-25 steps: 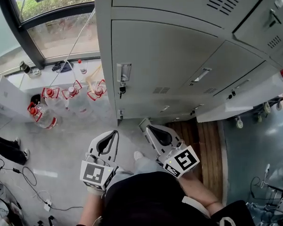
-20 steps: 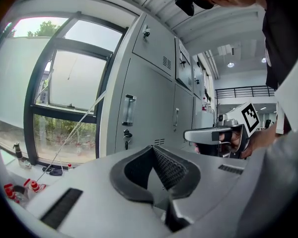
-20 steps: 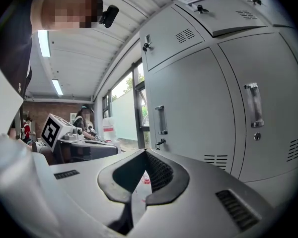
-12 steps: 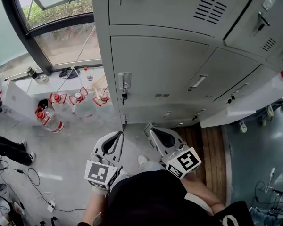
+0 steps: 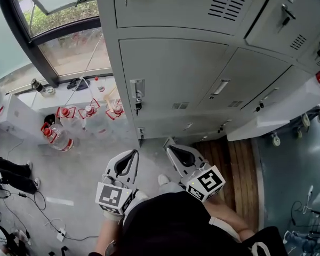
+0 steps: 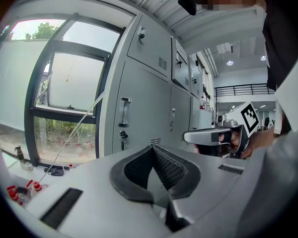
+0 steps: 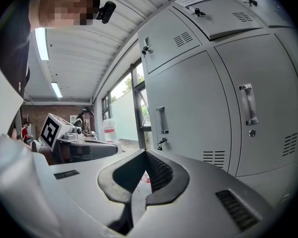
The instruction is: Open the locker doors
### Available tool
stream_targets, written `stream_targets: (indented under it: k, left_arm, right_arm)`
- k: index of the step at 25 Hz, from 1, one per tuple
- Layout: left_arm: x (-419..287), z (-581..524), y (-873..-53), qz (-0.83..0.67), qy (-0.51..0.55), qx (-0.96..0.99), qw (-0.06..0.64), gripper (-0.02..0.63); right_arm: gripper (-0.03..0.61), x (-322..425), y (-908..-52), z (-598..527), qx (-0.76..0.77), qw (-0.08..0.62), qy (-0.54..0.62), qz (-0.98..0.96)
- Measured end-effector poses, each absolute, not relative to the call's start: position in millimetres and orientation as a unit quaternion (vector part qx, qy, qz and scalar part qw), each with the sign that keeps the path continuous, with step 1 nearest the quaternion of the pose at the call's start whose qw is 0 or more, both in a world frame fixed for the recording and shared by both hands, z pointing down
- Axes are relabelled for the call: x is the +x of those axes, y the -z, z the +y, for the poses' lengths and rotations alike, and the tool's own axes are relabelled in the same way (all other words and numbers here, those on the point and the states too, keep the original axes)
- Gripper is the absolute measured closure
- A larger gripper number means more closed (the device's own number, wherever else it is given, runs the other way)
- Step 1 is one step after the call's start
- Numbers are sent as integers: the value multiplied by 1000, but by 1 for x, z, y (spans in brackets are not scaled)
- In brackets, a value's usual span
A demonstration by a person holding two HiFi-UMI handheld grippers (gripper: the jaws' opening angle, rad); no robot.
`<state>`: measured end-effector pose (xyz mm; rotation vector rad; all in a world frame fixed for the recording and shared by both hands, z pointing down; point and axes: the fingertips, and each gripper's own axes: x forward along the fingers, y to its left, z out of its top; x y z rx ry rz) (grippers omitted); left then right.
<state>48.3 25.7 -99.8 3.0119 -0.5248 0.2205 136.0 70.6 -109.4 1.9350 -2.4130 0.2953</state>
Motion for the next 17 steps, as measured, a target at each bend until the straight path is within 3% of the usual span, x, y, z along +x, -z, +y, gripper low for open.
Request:
stream_targets:
  k: [17]
  left_arm:
    - [42, 33, 99, -173, -77, 981, 35, 597]
  right_arm:
    - [551, 141, 108, 88, 640, 7, -104, -761]
